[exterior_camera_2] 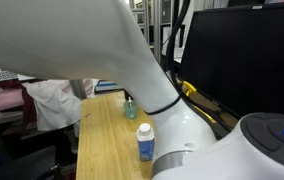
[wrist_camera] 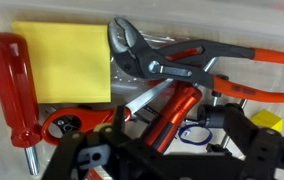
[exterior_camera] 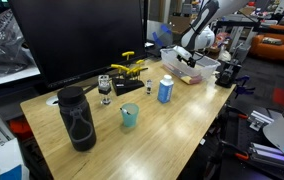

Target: Pick up one of the red objects from the box and place it on the table

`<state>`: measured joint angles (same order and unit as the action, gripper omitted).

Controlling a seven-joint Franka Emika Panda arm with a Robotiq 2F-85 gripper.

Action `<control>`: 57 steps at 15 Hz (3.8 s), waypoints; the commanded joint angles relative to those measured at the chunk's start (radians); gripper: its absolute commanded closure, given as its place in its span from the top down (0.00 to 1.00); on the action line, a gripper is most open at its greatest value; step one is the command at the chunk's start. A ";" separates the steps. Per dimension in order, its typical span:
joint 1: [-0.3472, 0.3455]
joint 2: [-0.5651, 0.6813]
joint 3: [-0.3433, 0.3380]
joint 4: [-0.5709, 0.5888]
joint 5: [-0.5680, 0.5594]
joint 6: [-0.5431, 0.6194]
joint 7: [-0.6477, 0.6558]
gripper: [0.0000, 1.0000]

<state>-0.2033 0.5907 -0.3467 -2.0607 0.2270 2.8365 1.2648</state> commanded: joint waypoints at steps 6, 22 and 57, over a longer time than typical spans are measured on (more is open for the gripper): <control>0.005 0.023 -0.018 0.018 0.018 0.008 0.014 1.00; -0.033 0.092 0.004 0.083 0.101 0.015 0.053 0.58; 0.005 -0.028 -0.034 -0.106 0.152 0.246 0.065 0.07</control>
<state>-0.2159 0.5893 -0.3663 -2.1337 0.3504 3.0480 1.3228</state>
